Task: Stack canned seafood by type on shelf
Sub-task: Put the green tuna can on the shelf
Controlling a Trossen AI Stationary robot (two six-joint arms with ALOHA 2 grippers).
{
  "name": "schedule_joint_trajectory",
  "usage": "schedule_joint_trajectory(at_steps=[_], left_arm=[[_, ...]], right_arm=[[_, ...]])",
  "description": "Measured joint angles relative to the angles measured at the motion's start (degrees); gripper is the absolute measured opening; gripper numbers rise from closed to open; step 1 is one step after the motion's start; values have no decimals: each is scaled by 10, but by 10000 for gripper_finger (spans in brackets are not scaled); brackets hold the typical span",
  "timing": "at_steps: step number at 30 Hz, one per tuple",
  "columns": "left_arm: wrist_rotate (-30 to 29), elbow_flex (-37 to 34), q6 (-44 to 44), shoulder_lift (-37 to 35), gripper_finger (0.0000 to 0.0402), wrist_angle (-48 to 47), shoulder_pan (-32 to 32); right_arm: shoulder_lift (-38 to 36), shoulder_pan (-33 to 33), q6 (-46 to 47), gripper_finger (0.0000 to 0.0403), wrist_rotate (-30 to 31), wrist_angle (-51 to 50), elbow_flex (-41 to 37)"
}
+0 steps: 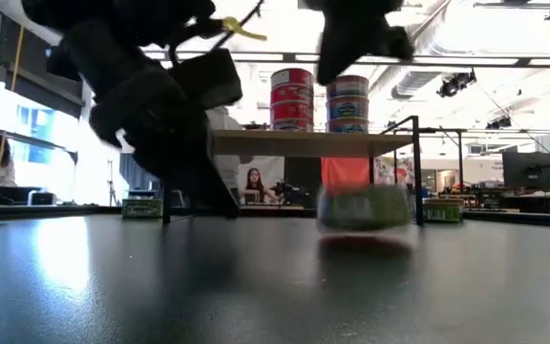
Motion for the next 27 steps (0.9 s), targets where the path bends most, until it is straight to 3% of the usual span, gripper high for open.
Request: schedule_joint_trajectory(at_steps=[5, 7, 10, 16, 20, 27], left_arm=[[16, -47, -28, -35, 0, 86, 21], [27, -40, -19, -35, 0, 110, 28], [33, 5, 12, -21, 0, 107, 36], [13, 111, 86, 17, 0, 6, 46], [16, 116, 86, 41, 0, -21, 46], [-3, 82, 61, 44, 0, 3, 32]], right_arm=[[-28, 22, 33, 0, 2, -106, -27], [-30, 23, 45, 0, -31, -109, -70], [-48, 13, 76, 0, -72, -52, -161], [-73, -3, 131, 0, -122, 131, -295], [-75, -8, 135, 0, -109, 208, -318], [-73, -8, 132, 0, -99, 218, -319]])
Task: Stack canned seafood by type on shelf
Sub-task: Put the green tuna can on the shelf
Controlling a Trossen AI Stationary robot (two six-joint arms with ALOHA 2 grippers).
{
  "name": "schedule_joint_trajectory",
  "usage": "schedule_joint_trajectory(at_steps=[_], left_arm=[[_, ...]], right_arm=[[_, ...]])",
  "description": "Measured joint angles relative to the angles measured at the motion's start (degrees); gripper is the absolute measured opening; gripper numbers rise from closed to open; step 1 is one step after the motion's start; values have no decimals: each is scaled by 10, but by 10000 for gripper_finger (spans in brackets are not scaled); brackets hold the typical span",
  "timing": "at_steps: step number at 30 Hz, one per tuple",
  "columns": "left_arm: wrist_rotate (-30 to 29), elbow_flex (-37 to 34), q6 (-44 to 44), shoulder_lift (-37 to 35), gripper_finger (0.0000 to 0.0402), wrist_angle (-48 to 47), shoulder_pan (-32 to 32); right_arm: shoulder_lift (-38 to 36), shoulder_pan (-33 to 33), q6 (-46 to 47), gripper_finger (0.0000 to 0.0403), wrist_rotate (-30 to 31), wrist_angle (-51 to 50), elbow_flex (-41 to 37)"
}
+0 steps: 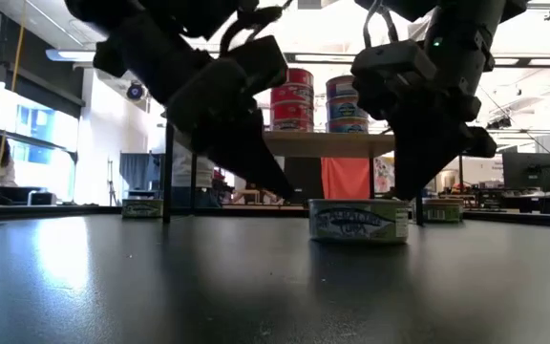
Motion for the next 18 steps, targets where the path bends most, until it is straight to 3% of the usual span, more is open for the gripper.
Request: schedule_joint_trajectory(at_steps=[11, 18], left_arm=[[0, 2, 11, 0, 0, 50, -6], [9, 2, 45, 12, 0, 68, 0]], right_arm=[[-35, 3, -5, 0, 20, 7, 4], [-41, 0, 24, 0, 39, -87, 4]])
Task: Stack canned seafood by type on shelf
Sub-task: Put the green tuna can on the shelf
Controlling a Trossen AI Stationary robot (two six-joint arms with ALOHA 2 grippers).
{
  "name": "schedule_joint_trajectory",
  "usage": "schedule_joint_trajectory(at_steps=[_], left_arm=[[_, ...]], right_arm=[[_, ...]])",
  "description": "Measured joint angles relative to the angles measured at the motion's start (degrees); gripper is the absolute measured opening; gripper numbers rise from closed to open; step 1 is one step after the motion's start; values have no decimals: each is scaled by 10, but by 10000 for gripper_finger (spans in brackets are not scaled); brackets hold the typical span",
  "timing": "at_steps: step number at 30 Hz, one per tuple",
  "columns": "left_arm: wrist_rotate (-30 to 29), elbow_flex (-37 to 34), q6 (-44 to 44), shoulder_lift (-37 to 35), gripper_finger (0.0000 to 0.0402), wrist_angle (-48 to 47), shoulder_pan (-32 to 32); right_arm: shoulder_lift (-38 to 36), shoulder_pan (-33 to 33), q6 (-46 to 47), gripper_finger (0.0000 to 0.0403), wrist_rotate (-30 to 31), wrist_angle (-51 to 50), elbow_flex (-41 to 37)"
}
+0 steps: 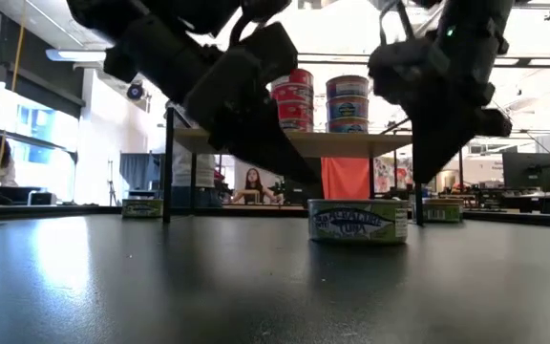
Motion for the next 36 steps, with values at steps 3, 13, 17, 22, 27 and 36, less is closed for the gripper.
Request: schedule_joint_trajectory(at_steps=[3, 13, 17, 22, 27, 36], left_arm=[[6, 1, -3, 17, 0, 1, 2], [5, 4, -4, 24, 0, 0, 0], [6, 4, -4, 24, 0, -14, 0], [5, 3, -4, 24, 0, -19, -2], [5, 3, -5, 23, 0, -37, -8], [-8, 3, -5, 22, 0, -98, -19]], right_arm=[[12, -9, -4, 0, -8, 8, 0], [62, -19, -1, 0, -38, 34, 0], [62, -19, 11, 0, -40, 64, 0], [62, -19, 13, 0, -51, 69, 0], [62, -16, 27, 0, -55, 95, -1], [59, 1, 27, 0, -55, 88, 50]])
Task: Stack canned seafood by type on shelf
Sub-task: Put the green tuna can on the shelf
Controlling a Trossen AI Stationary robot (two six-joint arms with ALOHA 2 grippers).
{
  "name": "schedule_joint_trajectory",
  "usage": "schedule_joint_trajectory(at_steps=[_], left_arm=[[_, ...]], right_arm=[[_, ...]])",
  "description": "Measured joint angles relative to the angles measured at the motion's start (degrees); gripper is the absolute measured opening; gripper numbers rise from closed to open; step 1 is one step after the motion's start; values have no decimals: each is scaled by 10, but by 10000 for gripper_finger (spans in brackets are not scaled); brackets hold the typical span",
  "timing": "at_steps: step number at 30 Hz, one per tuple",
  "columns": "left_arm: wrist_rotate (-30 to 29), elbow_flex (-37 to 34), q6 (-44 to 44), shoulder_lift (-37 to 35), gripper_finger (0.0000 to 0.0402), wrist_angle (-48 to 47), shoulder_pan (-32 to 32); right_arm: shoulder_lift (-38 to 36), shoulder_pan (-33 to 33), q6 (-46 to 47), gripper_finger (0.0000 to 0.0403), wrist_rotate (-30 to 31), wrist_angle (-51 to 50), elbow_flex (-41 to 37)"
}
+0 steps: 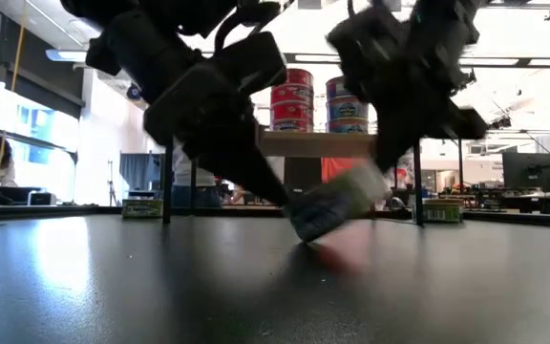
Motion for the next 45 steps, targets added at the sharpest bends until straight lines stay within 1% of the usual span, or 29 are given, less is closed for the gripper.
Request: schedule_joint_trajectory(at_steps=[3, 5, 7, 10, 14, 17, 21, 23, 25, 28, 31, 34, 37, 39, 41, 43, 45], left_arm=[[-4, 0, 1, 5, 0, -26, -4], [-14, -1, 0, 4, 0, -34, -7], [-16, -1, 0, 4, 0, -32, -10], [-19, -1, 0, 4, 0, -30, -10], [-19, -1, -5, 2, 0, -34, -10], [-18, -1, -13, -9, 0, -62, -8], [-21, -5, -14, -46, 0, -139, 2], [-25, -18, -15, -73, 0, -147, 6], [-26, -43, -26, -112, 0, -135, 8], [-35, -96, -76, -178, 0, -129, 7], [-49, -151, -162, -262, 0, -131, -5], [-62, -197, -238, -346, 0, -132, -30], [-72, -225, -274, -412, 0, -140, -50], [-76, -232, -275, -448, 0, -145, -56], [-77, -233, -247, -473, 0, -151, -56], [-75, -233, -193, -498, 0, -151, -45], [-73, -230, -137, -521, 0, -144, -26]], right_arm=[[-1, 5, -6, 0, 16, 19, 29], [2, 9, -6, 0, 30, 3, 34], [3, 11, -5, 0, 32, 26, 38], [1, 11, -5, 0, 33, 23, 38], [-1, 11, -14, 0, 49, 13, 37], [-12, 10, -34, 0, 57, -39, 56], [-31, 17, -52, 0, 115, -132, 103], [-34, 21, -82, 0, 138, -149, 128], [-32, 22, -142, 0, 138, -149, 148], [-30, 12, -206, 7, 126, -145, 171], [-29, -11, -222, 47, 105, -112, 173], [-26, -21, -259, 114, 99, -83, 173], [-23, -26, -273, 188, 79, -84, 173], [-21, -36, -263, 233, 50, -86, 173], [-18, -40, -225, 267, 34, -92, 173], [-10, -39, -164, 283, 35, -97, 173], [4, -37, -100, 287, 31, -98, 173]])
